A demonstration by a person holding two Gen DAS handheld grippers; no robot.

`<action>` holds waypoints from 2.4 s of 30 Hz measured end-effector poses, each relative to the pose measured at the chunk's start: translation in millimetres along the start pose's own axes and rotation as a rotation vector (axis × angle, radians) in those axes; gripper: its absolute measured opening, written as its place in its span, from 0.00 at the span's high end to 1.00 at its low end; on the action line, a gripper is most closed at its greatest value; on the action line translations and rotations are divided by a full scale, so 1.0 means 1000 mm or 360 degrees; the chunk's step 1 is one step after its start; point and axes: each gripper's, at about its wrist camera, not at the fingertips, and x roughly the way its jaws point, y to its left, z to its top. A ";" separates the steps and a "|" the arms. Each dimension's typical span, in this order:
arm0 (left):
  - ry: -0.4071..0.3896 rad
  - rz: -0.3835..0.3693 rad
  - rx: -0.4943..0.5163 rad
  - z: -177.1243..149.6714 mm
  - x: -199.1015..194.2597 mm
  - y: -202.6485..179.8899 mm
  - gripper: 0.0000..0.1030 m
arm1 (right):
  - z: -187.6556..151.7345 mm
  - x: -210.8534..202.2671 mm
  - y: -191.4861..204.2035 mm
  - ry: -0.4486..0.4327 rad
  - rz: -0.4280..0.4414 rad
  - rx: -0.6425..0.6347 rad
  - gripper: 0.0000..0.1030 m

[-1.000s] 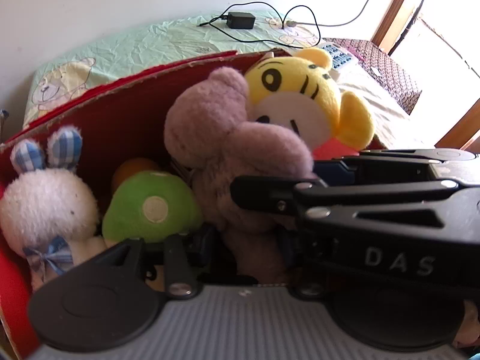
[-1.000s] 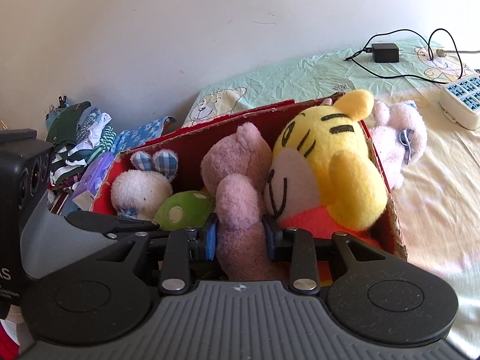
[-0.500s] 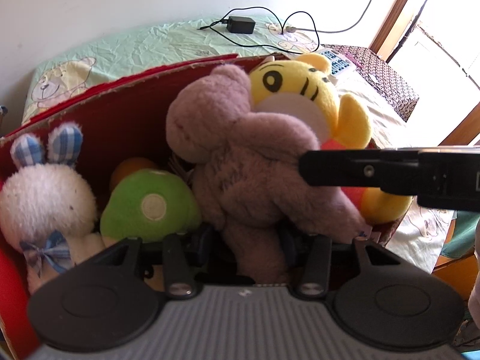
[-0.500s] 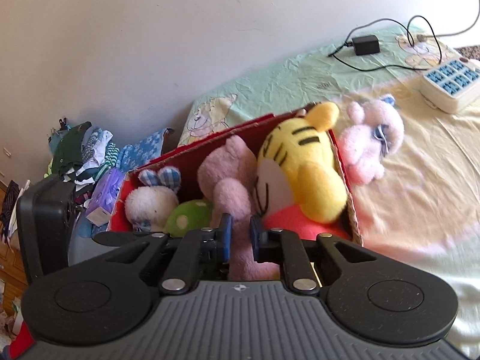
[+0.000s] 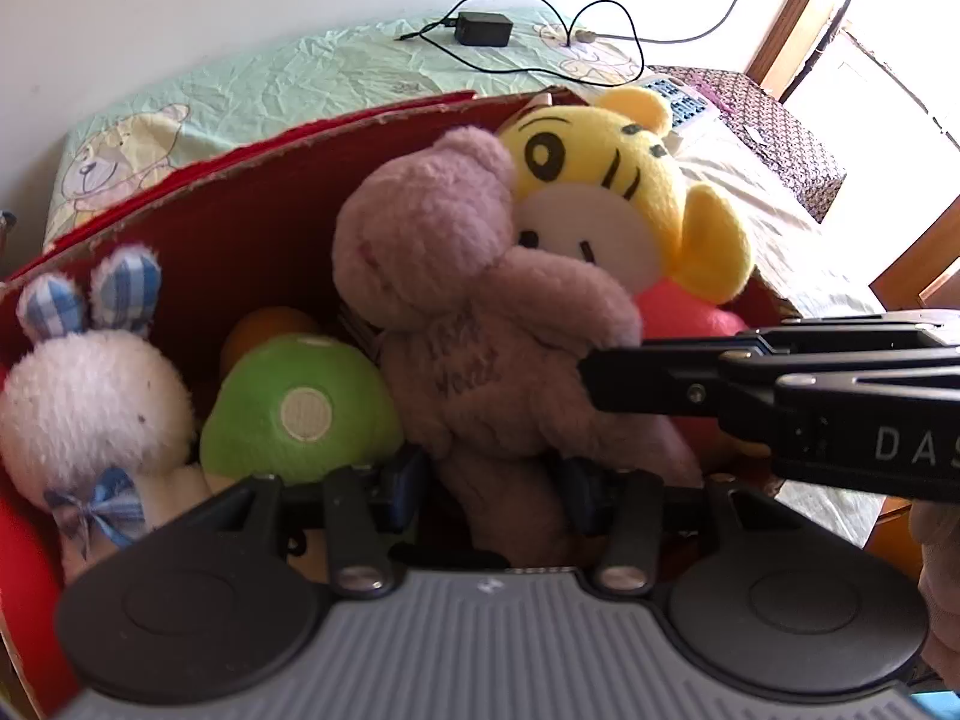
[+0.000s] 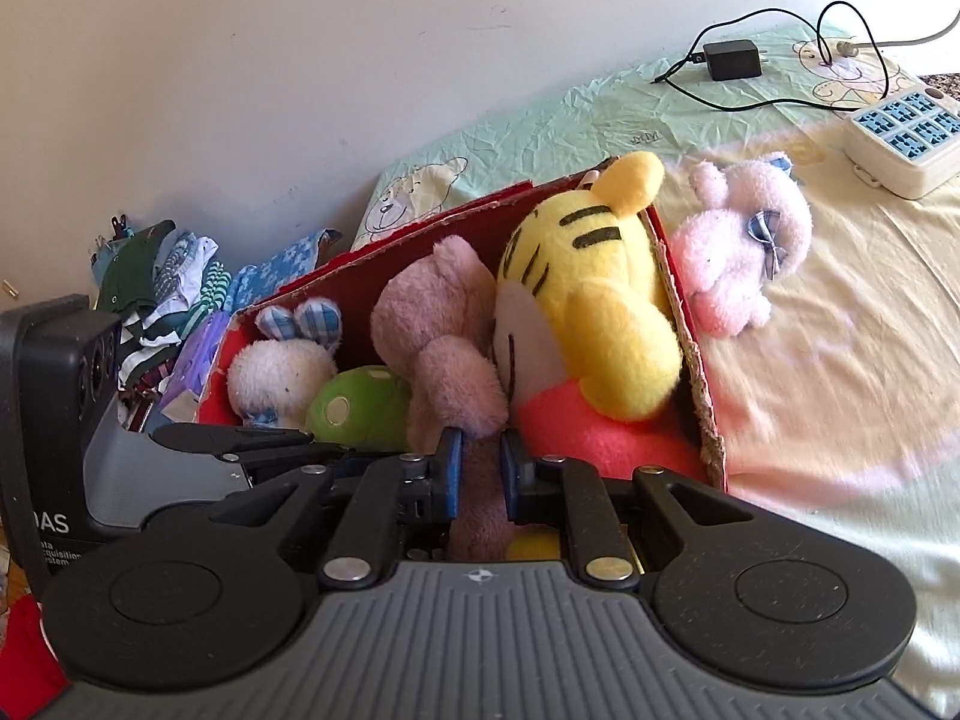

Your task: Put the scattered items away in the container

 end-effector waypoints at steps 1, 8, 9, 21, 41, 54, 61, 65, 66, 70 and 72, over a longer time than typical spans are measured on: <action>0.0004 0.0010 0.0001 0.000 0.000 -0.001 0.50 | 0.001 0.001 -0.001 0.0004 0.0002 0.0000 0.86; 0.0027 0.0052 -0.0014 0.002 0.002 -0.005 0.51 | -0.002 -0.001 0.001 -0.0025 -0.0014 -0.0063 0.85; 0.0030 0.0056 -0.0016 0.002 0.003 -0.005 0.51 | -0.002 -0.001 0.001 -0.0023 -0.0014 -0.0065 0.85; 0.0037 0.0103 -0.0052 0.001 0.001 -0.010 0.51 | 0.002 -0.002 0.004 0.0002 -0.0021 -0.0092 0.77; 0.0004 0.0092 -0.0226 0.000 -0.041 -0.003 0.36 | 0.007 -0.006 0.002 0.0017 -0.0048 -0.0003 0.77; -0.0022 0.0101 -0.0271 -0.007 -0.042 0.000 0.37 | 0.005 -0.010 0.003 0.0020 -0.0037 -0.0002 0.75; -0.0030 0.0154 -0.0316 -0.010 -0.043 -0.002 0.37 | 0.005 -0.011 -0.001 0.0019 -0.0005 -0.0017 0.76; -0.0028 0.0206 -0.0346 -0.013 -0.043 -0.004 0.36 | 0.005 -0.012 -0.001 0.0030 0.0014 -0.0058 0.76; -0.0024 0.0218 -0.0363 -0.013 -0.043 -0.003 0.36 | 0.005 -0.012 -0.002 0.0032 0.0021 -0.0062 0.76; -0.0024 0.0343 -0.0411 -0.012 -0.045 -0.003 0.27 | 0.007 -0.014 -0.003 0.0042 0.0049 -0.0075 0.75; -0.0036 0.0446 -0.0404 -0.012 -0.047 -0.005 0.25 | 0.009 -0.015 -0.003 0.0040 0.0065 -0.0085 0.75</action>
